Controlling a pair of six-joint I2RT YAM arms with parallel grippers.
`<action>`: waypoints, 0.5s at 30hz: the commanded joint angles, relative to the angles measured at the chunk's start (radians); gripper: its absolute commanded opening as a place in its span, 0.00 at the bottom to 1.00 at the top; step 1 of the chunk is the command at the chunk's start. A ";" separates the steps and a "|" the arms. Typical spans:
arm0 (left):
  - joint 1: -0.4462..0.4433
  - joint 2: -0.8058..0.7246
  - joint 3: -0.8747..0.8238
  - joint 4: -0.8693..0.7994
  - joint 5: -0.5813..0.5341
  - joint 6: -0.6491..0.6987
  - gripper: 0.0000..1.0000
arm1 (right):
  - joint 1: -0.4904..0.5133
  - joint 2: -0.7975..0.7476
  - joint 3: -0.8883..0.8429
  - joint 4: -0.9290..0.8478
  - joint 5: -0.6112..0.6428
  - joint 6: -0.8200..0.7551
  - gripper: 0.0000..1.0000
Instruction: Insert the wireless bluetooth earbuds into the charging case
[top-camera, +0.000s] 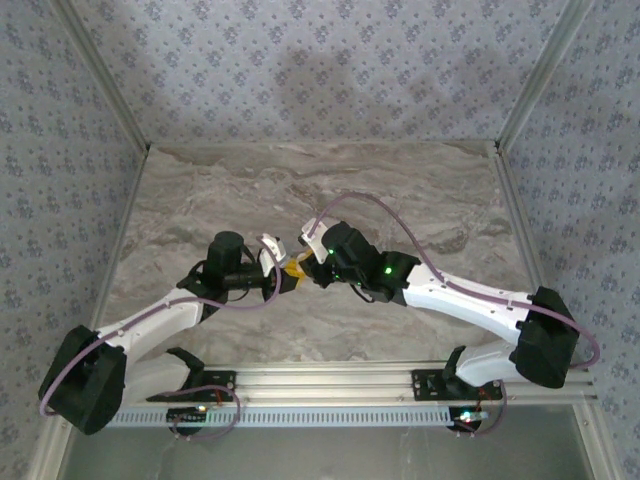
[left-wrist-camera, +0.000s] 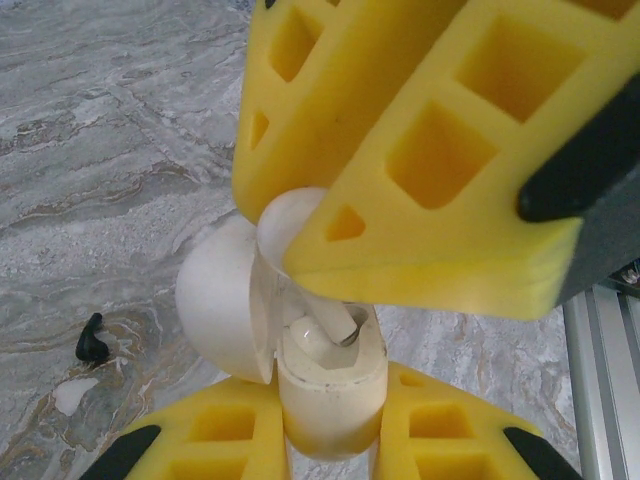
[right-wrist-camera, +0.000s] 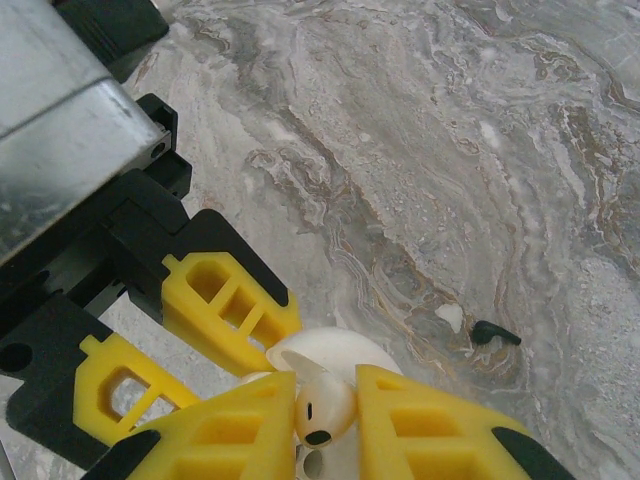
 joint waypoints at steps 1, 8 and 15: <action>-0.003 -0.024 0.028 0.029 -0.006 -0.013 0.07 | 0.014 0.014 0.011 -0.022 -0.035 -0.013 0.22; -0.004 -0.027 0.030 0.027 -0.014 -0.013 0.07 | 0.019 0.027 0.010 -0.031 -0.053 -0.015 0.22; -0.003 -0.028 0.028 0.029 -0.015 -0.012 0.07 | 0.019 0.025 0.008 -0.029 -0.051 -0.010 0.22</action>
